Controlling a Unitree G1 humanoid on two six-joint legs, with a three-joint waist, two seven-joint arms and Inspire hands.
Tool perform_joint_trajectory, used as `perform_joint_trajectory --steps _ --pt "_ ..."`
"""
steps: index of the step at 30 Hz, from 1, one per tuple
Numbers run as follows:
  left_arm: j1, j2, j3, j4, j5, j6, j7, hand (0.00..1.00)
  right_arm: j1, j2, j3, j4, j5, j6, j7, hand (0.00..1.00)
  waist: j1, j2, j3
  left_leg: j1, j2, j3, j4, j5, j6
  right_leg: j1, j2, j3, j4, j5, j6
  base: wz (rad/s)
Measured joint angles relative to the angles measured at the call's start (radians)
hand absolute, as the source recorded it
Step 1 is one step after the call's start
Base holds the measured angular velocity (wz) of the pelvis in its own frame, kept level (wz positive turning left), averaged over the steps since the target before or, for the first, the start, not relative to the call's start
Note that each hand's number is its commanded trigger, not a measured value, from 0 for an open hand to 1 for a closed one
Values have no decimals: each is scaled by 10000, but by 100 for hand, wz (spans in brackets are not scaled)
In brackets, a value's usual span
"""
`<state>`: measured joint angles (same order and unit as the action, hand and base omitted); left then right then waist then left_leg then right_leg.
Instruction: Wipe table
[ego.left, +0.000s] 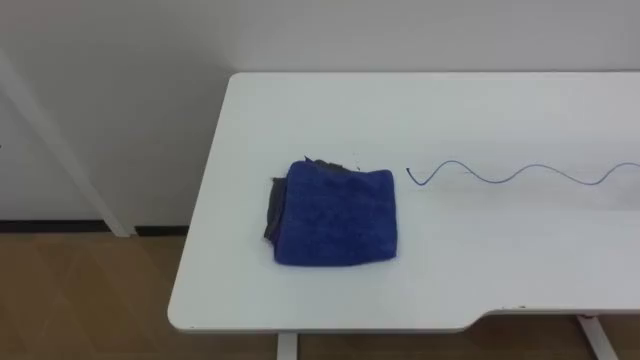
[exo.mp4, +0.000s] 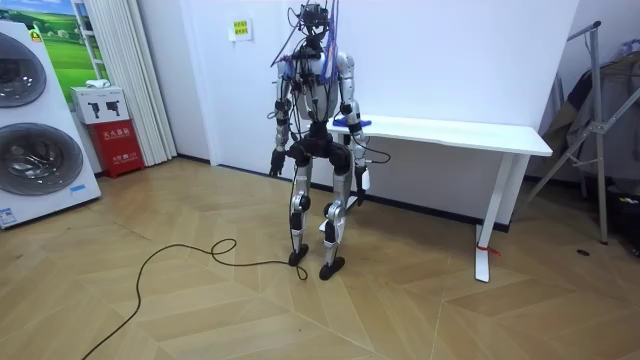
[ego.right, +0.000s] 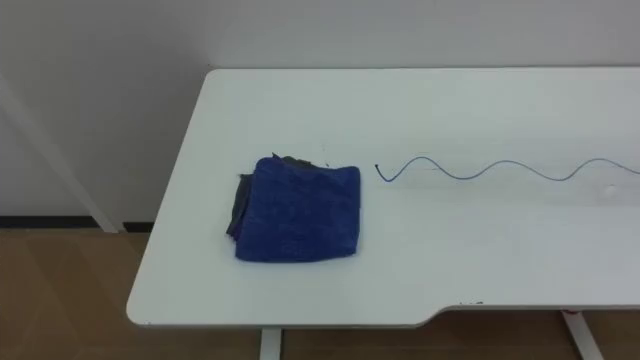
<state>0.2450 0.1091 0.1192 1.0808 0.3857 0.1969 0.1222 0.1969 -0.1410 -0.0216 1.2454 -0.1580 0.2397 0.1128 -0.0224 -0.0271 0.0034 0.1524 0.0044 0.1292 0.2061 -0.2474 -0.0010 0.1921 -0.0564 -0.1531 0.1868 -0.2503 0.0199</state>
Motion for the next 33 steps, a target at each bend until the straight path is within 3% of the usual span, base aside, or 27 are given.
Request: perform_joint_trajectory --steps 13,19,22,28,30,31,33 --pt "-172 27 48 -94 14 -71 43 0 -135 -14 9 -44 157 -205 2 0 22 12 4 -44 3 -16 -37 -1 0 -43 9 -38 -15 0 0 0" --pt "-157 31 435 -91 16 -64 0 0 -167 -26 -75 6 681 -212 -15 0 2 54 -7 -33 5 -27 -58 -5 4 -52 12 -56 -21 0 0 0" --pt "-83 32 753 -91 19 -37 -2 0 -43 -33 -540 106 1452 -209 -180 0 -33 83 -14 -32 5 -39 -66 -5 4 -26 15 -87 -23 0 0 2" --pt "195 83 1895 -84 17 57 -63 0 151 -339 -2834 730 3648 -228 -765 0 -279 56 -23 1 10 -19 -57 -3 4 -6 17 -101 -18 0 0 0" --pt "329 247 2373 -51 4 63 -65 0 218 -706 -4196 883 4525 -213 -1056 0 -554 -49 -31 -23 -3 -70 -31 0 4 -1 11 -104 -18 0 0 0" --pt "364 333 2382 -50 5 68 -66 0 202 -841 -4456 852 4760 -213 -1135 0 -597 -101 -52 -20 -3 -68 -28 0 4 -5 10 -102 -18 0 0 0" --pt "328 756 2717 -63 34 52 -79 0 206 -1478 -5615 862 5329 -218 -1534 0 -801 -247 -30 -25 -10 -36 -16 12 -11 -2 7 -39 -53 -1 1 -7"
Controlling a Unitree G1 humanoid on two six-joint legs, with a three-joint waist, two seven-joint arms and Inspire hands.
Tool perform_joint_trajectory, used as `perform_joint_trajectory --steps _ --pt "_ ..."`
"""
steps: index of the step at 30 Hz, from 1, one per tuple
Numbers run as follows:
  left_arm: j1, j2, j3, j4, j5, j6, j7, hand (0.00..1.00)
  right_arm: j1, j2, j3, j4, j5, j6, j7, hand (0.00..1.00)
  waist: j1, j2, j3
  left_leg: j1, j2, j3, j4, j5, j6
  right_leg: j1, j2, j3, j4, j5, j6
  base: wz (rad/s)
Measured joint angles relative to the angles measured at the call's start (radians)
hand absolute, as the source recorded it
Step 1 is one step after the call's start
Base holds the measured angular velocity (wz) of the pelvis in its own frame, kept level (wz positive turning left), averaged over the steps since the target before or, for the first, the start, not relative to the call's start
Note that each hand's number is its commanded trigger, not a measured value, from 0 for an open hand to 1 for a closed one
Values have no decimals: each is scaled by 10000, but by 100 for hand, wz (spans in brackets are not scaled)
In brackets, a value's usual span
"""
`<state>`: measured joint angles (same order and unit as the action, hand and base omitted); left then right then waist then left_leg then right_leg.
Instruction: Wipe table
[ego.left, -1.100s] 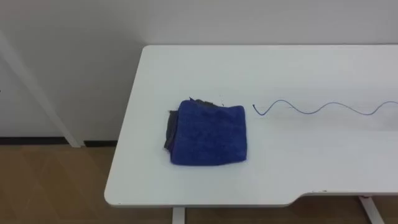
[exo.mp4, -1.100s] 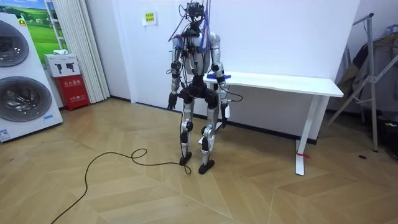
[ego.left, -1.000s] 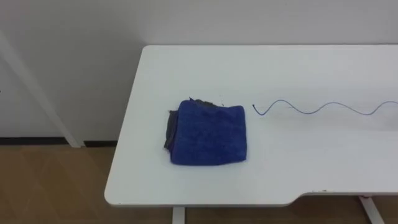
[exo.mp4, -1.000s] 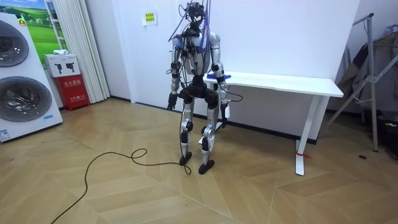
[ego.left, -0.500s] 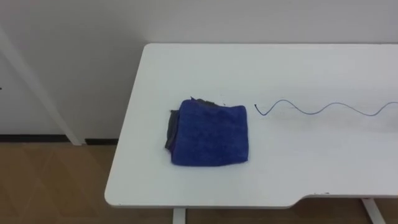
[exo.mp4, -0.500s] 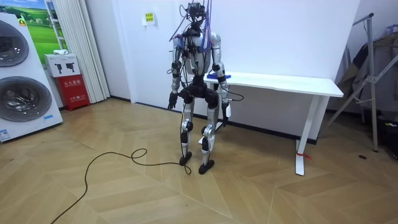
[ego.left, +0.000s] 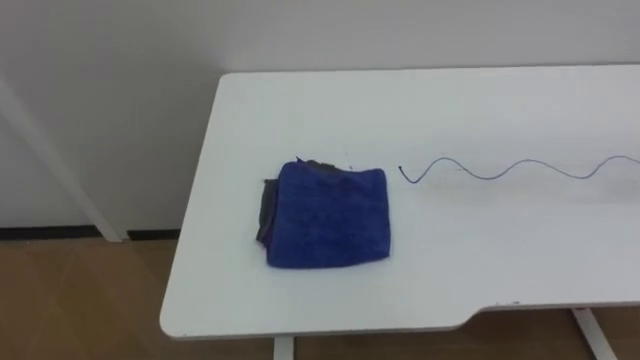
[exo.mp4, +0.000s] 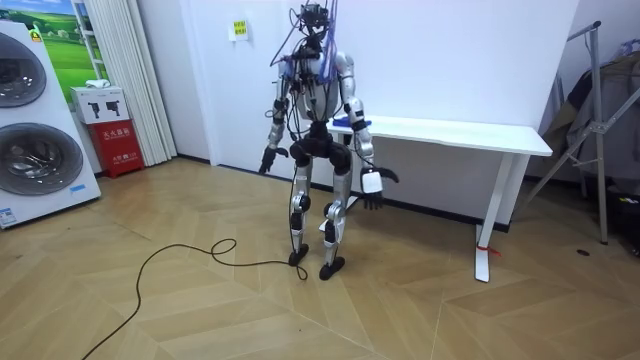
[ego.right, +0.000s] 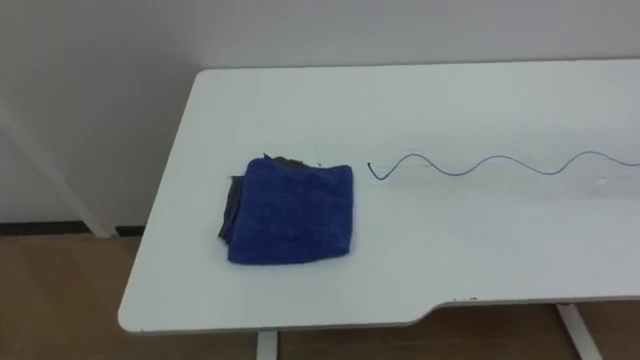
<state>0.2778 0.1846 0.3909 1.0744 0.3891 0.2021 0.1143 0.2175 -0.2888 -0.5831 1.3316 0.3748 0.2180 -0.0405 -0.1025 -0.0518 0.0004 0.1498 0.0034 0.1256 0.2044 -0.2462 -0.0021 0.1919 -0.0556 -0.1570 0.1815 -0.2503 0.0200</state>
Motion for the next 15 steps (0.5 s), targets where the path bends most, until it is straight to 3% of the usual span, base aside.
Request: perform_joint_trajectory --steps 3,6,10,13,15 --pt "43 523 292 -183 74 -62 25 0 -355 -905 -934 -195 213 -144 -827 0 -131 -249 -8 -2 -2 88 0 5 -6 16 23 167 -107 2 -5 -12" --pt "-45 739 354 -428 73 -114 47 0 -827 -1539 -1165 -1044 229 -201 -1769 0 -296 -416 28 -32 -3 144 20 4 -5 -74 19 219 -130 2 -4 -6" --pt "-4 706 34 -752 44 -276 104 0 -1277 -1563 -1091 -3310 15 -520 -2968 0 -254 -515 1 -269 39 327 34 5 -4 -477 45 332 83 28 -5 -10" --pt "-3 630 -167 -899 76 -416 106 0 -1622 -1538 -1038 -5356 -1008 -583 -3668 0 -252 -486 -26 -340 36 368 -16 5 -4 -627 60 417 109 37 -8 -5" --pt "169 601 -393 -1187 82 -430 115 0 -1606 -1494 -694 -7407 -1963 -689 -4290 0 -17 -436 -15 -310 38 359 -62 5 -4 -665 70 473 98 37 -8 -13"
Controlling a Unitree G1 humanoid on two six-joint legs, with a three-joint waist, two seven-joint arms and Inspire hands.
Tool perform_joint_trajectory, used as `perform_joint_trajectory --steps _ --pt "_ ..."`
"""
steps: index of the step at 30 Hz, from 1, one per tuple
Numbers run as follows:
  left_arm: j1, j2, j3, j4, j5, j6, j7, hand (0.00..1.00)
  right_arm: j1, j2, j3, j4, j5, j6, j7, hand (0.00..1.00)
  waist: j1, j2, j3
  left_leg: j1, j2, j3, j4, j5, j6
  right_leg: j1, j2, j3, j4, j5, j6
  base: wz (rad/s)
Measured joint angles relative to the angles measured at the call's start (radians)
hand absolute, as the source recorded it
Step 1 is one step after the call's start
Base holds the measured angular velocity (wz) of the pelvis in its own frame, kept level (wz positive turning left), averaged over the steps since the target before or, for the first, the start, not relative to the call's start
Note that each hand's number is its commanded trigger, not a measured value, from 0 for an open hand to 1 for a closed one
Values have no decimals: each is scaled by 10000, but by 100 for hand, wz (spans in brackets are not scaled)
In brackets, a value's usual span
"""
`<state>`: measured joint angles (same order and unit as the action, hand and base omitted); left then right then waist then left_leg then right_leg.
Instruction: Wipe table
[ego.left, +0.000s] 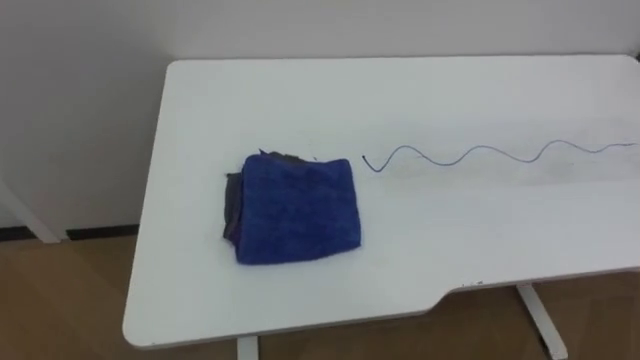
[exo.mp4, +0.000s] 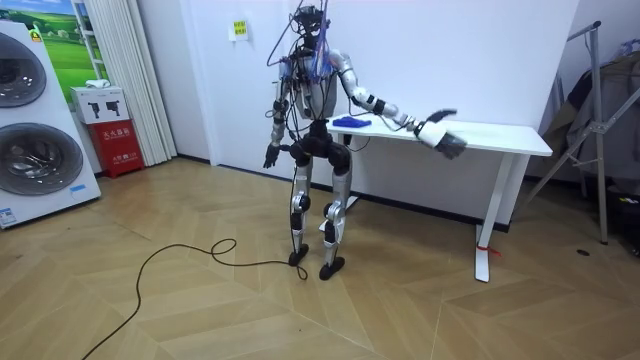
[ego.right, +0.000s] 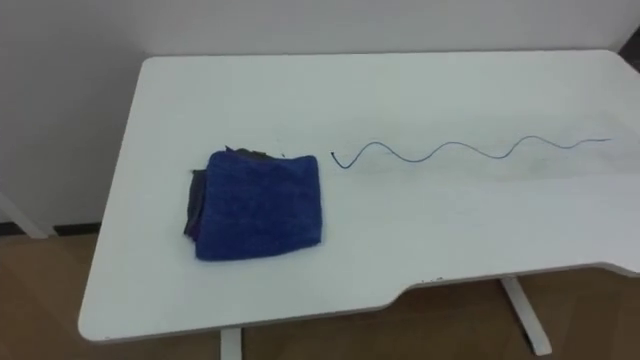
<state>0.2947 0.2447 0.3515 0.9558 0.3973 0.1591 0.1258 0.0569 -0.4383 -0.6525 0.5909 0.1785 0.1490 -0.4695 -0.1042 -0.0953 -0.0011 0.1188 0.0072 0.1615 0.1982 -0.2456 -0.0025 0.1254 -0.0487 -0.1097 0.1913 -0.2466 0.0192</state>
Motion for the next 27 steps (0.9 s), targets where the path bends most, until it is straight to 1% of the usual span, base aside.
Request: perform_joint_trajectory --steps 1,3,4,5,6,7,8,9,10,11,12,13,14,15,16,17,18,19,20,21,22,23,24,25,27 --pt "40 -4 -88 -30 0 -1 3 0 5 16 181 -555 -352 -65 -129 0 26 28 5 10 -1 -14 -11 0 0 6 0 1 -17 0 0 -13" --pt "60 -91 -460 -163 17 -7 21 0 16 84 840 -2412 -1454 -381 -403 0 46 159 8 96 0 -39 -154 2 0 40 18 -14 -30 0 0 2" --pt "61 -119 -593 -202 30 -36 23 0 21 105 1014 -2821 -1731 -426 -438 0 93 175 11 136 1 -39 -199 3 0 59 25 -7 -29 0 0 0" --pt "47 -243 -646 -270 71 -124 23 0 28 153 1320 -3544 -2209 -482 -459 0 216 244 1 227 6 -65 -274 4 0 103 39 5 -30 0 0 0" --pt "26 -341 -692 -306 72 -218 24 0 29 199 1538 -4089 -2707 -524 -478 0 335 199 61 350 6 -100 -360 4 0 197 45 -6 -51 0 0 0" --pt "27 -338 -812 -312 79 -225 24 0 27 230 1657 -4306 -2997 -540 -506 0 406 244 40 387 7 -127 -364 4 0 232 49 -11 -47 0 0 4" --pt "46 -328 -958 -332 105 -234 27 0 40 366 1898 -4797 -3515 -551 -543 0 538 233 58 451 9 -176 -366 4 0 301 48 -35 -58 0 0 4" --pt "81 -313 -1097 -332 105 -216 26 0 60 544 2219 -5303 -3960 -561 -564 0 624 237 53 460 15 -273 -364 4 0 321 54 -94 -59 0 0 0" --pt "37 -311 -1197 -332 102 -194 26 0 61 580 2438 -5525 -4154 -571 -569 0 696 228 56 448 14 -303 -364 3 0 314 55 -106 -57 0 0 4" --pt "32 -323 -1376 -332 101 -183 3 0 62 599 2877 -5945 -4385 -609 -523 0 799 229 64 402 11 -329 -364 3 0 287 53 -170 -56 1 0 12" --pt "13 -352 -1462 -353 119 -182 -28 0 55 600 3196 -6240 -4739 -644 -448 0 861 222 58 332 10 -398 -364 3 0 251 47 -295 -46 1 0 18" --pt "-31 -365 -1494 -353 143 -179 -40 0 47 602 3318 -6380 -4922 -643 -355 0 918 223 57 309 10 -486 -372 4 0 231 49 -336 -17 1 0 19" --pt "-103 -368 -1641 -354 228 -173 -54 0 -58 601 3610 -6581 -5219 -643 -208 0 1101 265 57 334 48 -711 -431 13 4 112 87 -333 196 0 1 0" --pt "-219 -378 -1813 -407 305 -168 -59 0 -309 609 3933 -6606 -5489 -650 28 0 1239 411 81 453 281 -1400 -520 51 33 -353 226 -411 1053 -54 -18 -22" --pt "-181 -382 -1823 -475 345 -177 -62 0 -450 634 4098 -6611 -5575 -669 203 0 1346 576 119 476 457 -1980 -537 57 33 -750 390 -335 1351 -215 -191 -60" --pt "-107 -343 -1626 -568 397 -200 -36 0 -880 805 4585 -6672 -5815 -713 490 0 1411 595 123 365 775 -2625 -532 54 28 -1491 942 209 560 -31 -653 -61" --pt "-163 -320 -1377 -491 531 -161 -28 0 -1073 825 5026 -7029 -6147 -712 593 0 1369 467 128 183 908 -2723 -446 -30 -207 -2090 1050 -68 -12 1452 -944 -27" --pt "-165 -327 -1417 -406 561 -130 -30 0 -1025 828 5188 -7202 -6306 -671 576 0 1145 495 88 136 1022 -2727 -426 -62 -476 -1975 1068 -380 71 1565 -890 28" --pt "-338 -374 -1628 -346 560 -146 -56 0 -1056 828 5499 -7456 -6551 -559 582 0 1052 455 92 207 1049 -2270 -532 63 -750 -1784 1005 -596 128 1559 -900 55" --pt "-494 -381 -1918 -375 561 -180 -110 0 -1154 842 5757 -7643 -6772 -519 647 0 1100 421 109 250 1053 -1756 -641 117 -788 -1549 953 -505 70 1558 -899 42" --pt "-565 -377 -2064 -404 561 -187 -110 0 -1239 845 5925 -7698 -7012 -520 720 0 1092 414 112 165 1057 -1618 -723 190 -798 -1466 939 -486 46 1557 -896 34" --pt "-707 -351 -2370 -479 557 -174 -108 0 -1400 859 6224 -7810 -7395 -530 944 0 1138 409 74 -51 1040 -1445 -649 317 -654 -1414 947 -499 29 1538 -871 27" --pt "-811 -330 -2580 -557 552 -165 -109 0 -1487 864 6478 -8008 -7610 -572 1233 0 1245 390 16 -47 987 -1350 -638 341 -624 -1413 948 -594 -2 1530 -855 23" --pt "-884 -340 -2618 -556 553 -167 -112 0 -1503 865 6574 -8140 -7718 -630 1348 0 1375 364 8 -32 946 -1344 -640 338 -618 -1412 938 -595 -38 1530 -854 7" --pt "-1021 -330 -2869 -524 485 -153 -116 0 -1807 876 7257 -8316 -8159 -731 1702 0 1736 330 5 -37 838 -1371 -638 341 -611 -1390 922 -766 -95 1528 -850 -9"
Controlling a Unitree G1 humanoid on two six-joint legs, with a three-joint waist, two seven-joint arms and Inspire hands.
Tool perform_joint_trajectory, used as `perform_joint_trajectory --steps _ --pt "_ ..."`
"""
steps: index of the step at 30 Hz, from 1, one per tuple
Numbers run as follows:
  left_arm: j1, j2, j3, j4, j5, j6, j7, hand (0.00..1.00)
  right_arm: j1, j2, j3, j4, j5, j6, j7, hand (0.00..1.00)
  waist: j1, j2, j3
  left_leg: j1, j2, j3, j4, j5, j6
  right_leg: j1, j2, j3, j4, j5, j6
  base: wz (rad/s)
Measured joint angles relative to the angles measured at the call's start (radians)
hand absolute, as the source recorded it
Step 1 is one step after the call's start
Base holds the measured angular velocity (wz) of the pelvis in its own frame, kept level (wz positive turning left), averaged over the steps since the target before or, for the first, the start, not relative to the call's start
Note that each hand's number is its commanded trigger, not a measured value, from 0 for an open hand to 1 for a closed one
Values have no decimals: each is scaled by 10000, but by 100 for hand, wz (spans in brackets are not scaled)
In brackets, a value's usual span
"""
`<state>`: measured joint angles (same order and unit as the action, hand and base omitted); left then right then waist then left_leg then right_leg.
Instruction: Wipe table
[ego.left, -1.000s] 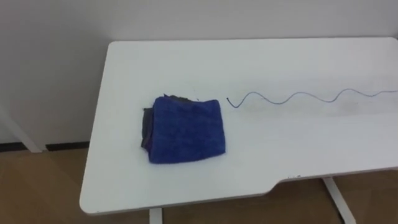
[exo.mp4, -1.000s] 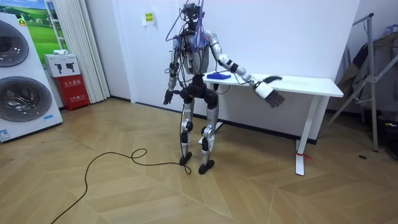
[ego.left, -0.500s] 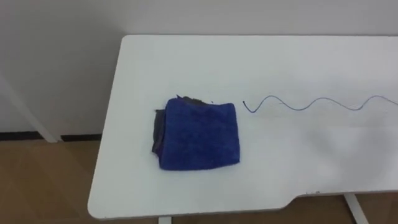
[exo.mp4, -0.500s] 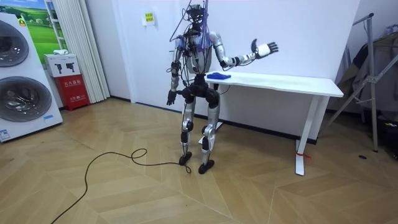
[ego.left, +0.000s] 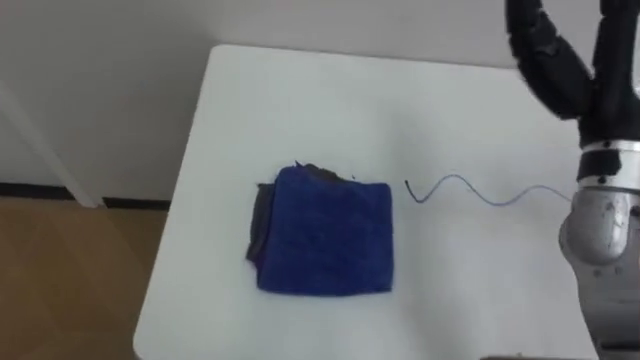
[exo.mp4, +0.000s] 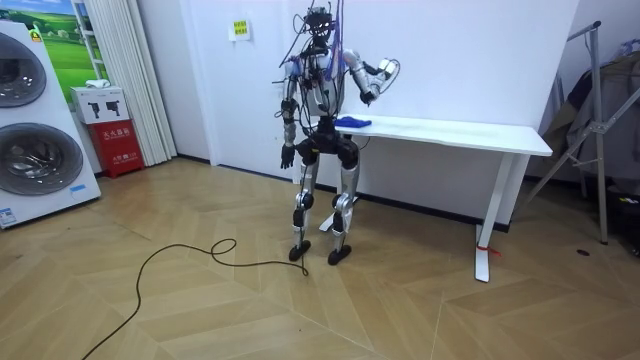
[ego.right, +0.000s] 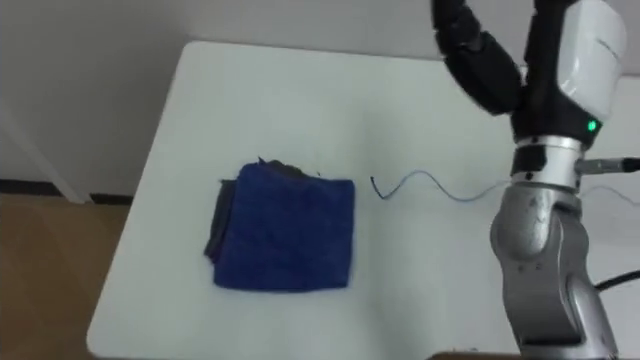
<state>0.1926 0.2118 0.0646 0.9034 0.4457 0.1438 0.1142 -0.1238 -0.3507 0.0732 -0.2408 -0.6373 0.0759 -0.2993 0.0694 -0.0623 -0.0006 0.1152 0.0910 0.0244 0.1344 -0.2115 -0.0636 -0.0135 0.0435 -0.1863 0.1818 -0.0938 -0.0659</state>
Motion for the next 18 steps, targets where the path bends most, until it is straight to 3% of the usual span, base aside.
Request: perform_joint_trajectory --steps 3,6,9,14,18 --pt "-207 19 -455 417 -36 -11 -6 0 -87 12 813 2 -733 -6 618 0 142 42 27 11 -73 -6 0 -42 83 171 -97 -145 -67 -29 55 22" --pt "-258 19 -517 419 -62 -10 -157 0 -57 27 1713 6 -1527 -2 1356 0 262 22 41 -70 -205 -7 8 -45 218 187 -229 -172 -133 -142 251 10" --pt "-473 45 -697 415 -241 -13 -199 0 24 31 2561 394 -2379 9 2053 0 397 82 80 -96 -267 -4 13 -16 312 200 -266 -108 -138 -180 293 7" --pt "-832 46 -897 407 -218 -63 -374 0 350 36 3108 711 -2718 94 2868 0 585 107 94 -170 -282 -3 14 -8 340 151 -264 -61 -96 -215 287 2" --pt "-980 9 -900 403 -223 -315 -375 0 661 37 3184 711 -2720 91 3042 0 714 79 74 -151 -275 -2 46 -1 349 167 -262 -71 -104 -218 277 0"
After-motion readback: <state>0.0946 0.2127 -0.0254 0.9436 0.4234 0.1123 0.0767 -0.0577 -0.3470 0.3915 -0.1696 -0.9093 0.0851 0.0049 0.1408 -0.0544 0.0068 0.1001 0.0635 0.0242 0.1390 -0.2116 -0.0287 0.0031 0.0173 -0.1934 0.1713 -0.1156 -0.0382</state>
